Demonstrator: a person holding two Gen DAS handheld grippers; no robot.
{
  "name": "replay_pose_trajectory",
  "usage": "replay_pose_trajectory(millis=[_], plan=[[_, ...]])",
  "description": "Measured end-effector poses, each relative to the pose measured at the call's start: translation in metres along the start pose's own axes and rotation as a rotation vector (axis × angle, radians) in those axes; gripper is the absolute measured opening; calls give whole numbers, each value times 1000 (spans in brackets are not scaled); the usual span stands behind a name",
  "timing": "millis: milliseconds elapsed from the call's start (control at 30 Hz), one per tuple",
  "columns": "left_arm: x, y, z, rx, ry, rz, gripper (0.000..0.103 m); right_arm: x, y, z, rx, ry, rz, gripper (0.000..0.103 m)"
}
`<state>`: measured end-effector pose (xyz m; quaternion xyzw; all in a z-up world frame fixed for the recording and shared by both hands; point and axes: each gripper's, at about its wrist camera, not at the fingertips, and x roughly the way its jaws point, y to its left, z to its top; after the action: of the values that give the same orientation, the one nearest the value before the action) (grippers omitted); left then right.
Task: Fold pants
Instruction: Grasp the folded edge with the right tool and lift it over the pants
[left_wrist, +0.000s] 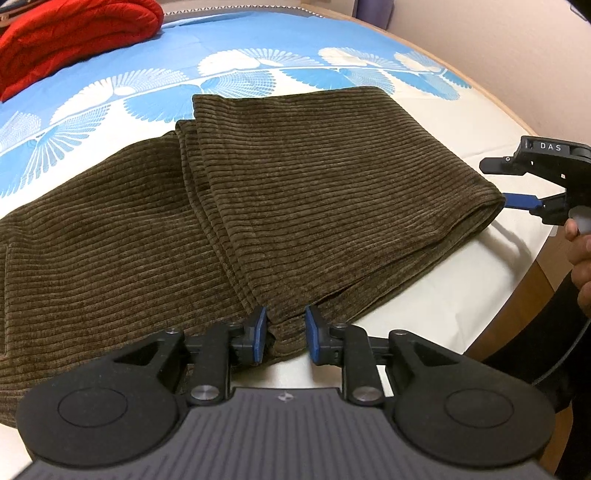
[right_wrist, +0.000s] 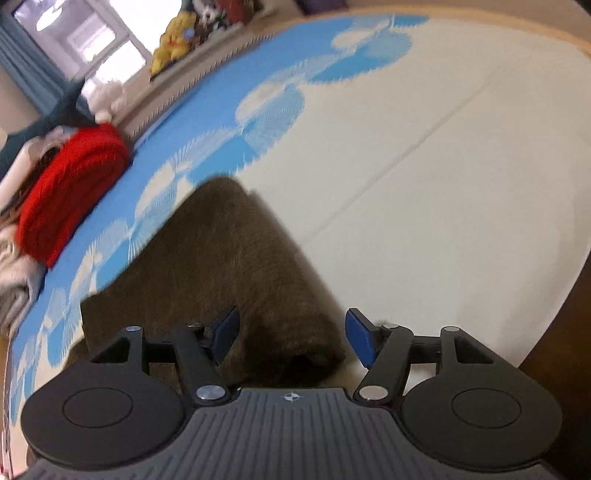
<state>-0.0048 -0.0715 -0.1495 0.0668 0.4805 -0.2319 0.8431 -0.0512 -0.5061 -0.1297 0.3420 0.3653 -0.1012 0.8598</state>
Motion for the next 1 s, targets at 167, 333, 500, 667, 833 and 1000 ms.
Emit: replay_pose_trajectory(millis=[167,333,500,667,833,1000], plan=[[-2,3,2,-16,-9,-4,27,17,-1,-6,13,89,17,69],[-8,5,3,-32,-28,-6,27,24,2,-8,-27,107,-9,71],[-13,10,6,-59,-55,6,27,26,1,-10,-17,117,-18,68],[-24,15,9,-95,-120,-2,27,26,2,-11,-34,110,-19,61],[-4,11,7,-64,3,14,29,22,10,-15,-100,86,-36,45],[-10,12,8,-79,-24,8,30,9,31,-20,-241,24,-40,33]])
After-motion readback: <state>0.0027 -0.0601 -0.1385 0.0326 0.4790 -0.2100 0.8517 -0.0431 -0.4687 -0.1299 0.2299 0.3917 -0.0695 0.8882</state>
